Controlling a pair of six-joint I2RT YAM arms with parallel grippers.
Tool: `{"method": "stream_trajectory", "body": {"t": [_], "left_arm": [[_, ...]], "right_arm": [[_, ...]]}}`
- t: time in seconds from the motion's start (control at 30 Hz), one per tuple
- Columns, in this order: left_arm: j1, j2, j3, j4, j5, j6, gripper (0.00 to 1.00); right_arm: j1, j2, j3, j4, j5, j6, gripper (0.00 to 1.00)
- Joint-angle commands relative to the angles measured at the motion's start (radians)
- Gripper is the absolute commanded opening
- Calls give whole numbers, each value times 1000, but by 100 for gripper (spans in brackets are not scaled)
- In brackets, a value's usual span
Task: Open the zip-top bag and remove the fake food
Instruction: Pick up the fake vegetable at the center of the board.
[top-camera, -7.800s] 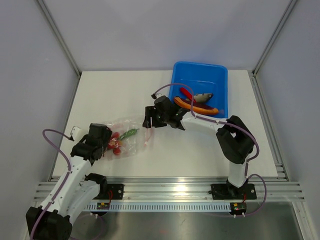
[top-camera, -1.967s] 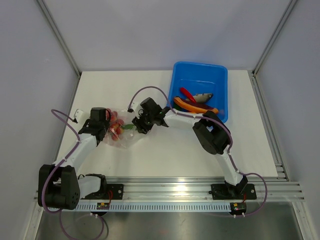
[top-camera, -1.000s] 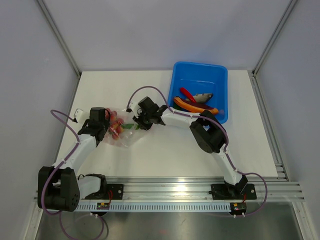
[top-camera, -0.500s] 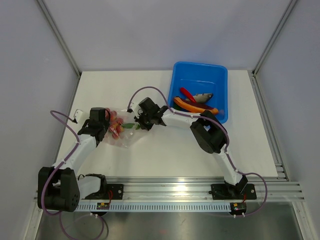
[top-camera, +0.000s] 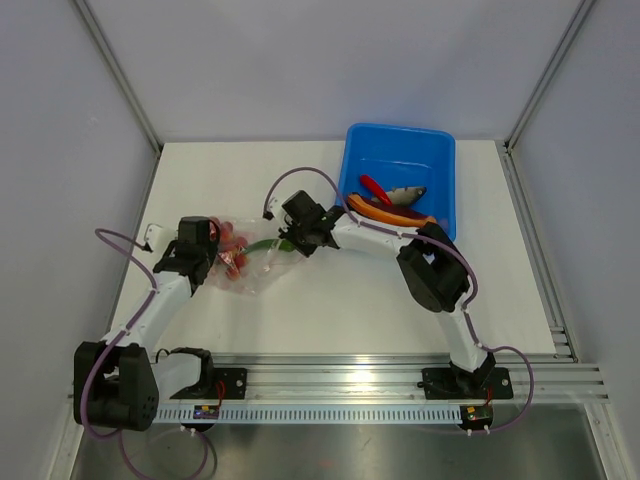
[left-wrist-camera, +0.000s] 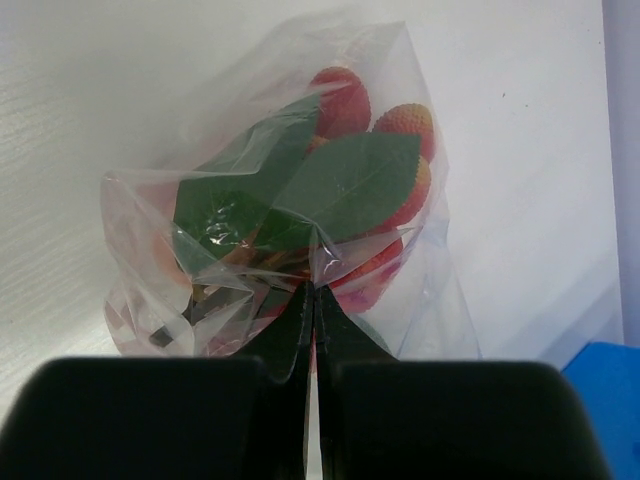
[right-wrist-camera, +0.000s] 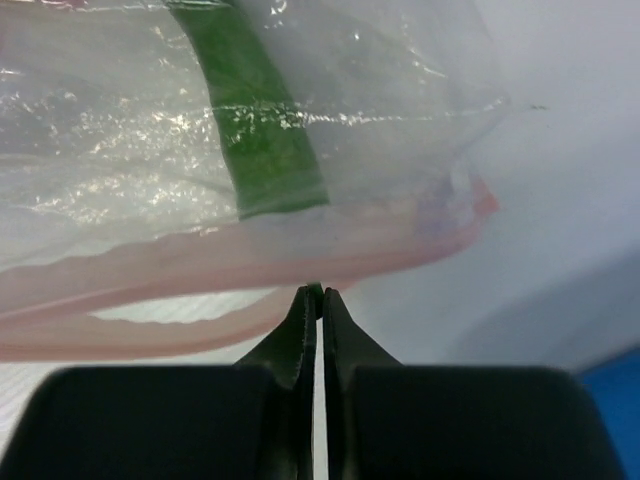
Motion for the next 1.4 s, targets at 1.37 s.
{"method": "stream_trajectory", "body": {"t": [1.37], "left_arm": [[4, -82, -19, -55, -87, -151, 0]], "right_arm": [[-160, -540, -214, -8, 512, 322, 0]]}}
